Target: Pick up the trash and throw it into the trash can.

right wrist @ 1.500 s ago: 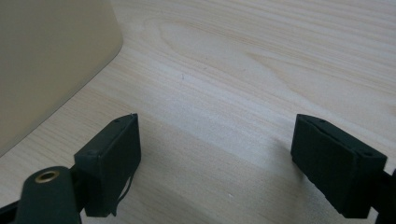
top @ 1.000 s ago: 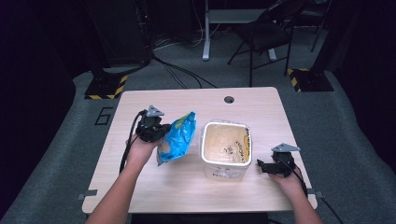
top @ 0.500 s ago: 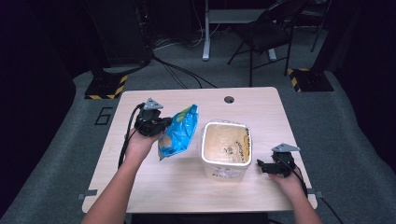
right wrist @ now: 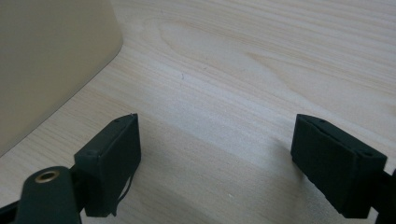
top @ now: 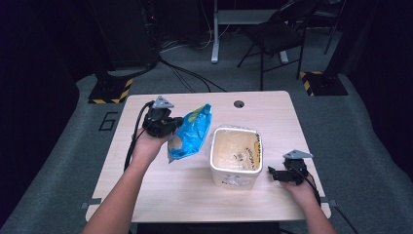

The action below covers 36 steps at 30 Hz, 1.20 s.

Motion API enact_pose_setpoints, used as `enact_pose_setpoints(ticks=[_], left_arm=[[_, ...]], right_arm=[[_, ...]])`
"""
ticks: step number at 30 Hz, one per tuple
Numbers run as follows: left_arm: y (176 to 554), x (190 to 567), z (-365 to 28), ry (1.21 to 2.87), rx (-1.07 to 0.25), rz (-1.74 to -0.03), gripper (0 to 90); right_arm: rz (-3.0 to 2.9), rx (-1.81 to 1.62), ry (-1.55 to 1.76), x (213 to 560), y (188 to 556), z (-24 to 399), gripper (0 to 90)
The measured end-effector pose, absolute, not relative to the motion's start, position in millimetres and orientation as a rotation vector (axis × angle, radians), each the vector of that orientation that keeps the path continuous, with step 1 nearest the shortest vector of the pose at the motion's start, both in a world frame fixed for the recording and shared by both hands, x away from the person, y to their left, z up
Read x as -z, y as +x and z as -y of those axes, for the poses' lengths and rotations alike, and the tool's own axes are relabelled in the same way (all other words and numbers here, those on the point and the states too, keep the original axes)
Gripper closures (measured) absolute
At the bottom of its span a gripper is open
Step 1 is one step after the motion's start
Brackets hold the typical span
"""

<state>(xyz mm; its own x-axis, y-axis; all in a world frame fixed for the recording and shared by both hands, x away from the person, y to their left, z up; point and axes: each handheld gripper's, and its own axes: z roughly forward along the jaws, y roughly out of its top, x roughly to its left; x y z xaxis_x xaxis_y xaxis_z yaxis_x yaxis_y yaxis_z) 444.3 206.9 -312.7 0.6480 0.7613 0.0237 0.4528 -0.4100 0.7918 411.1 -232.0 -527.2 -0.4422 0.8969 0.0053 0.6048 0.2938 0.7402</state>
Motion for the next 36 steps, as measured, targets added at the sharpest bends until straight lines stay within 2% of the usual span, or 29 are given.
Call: enact_pose_setpoints(ticks=[36], left_arm=[[449,289,-160,2.078,-0.474,-0.839,88.9]], right_arm=[[-2.153,-0.957,1.344,527,411,232,15.3]])
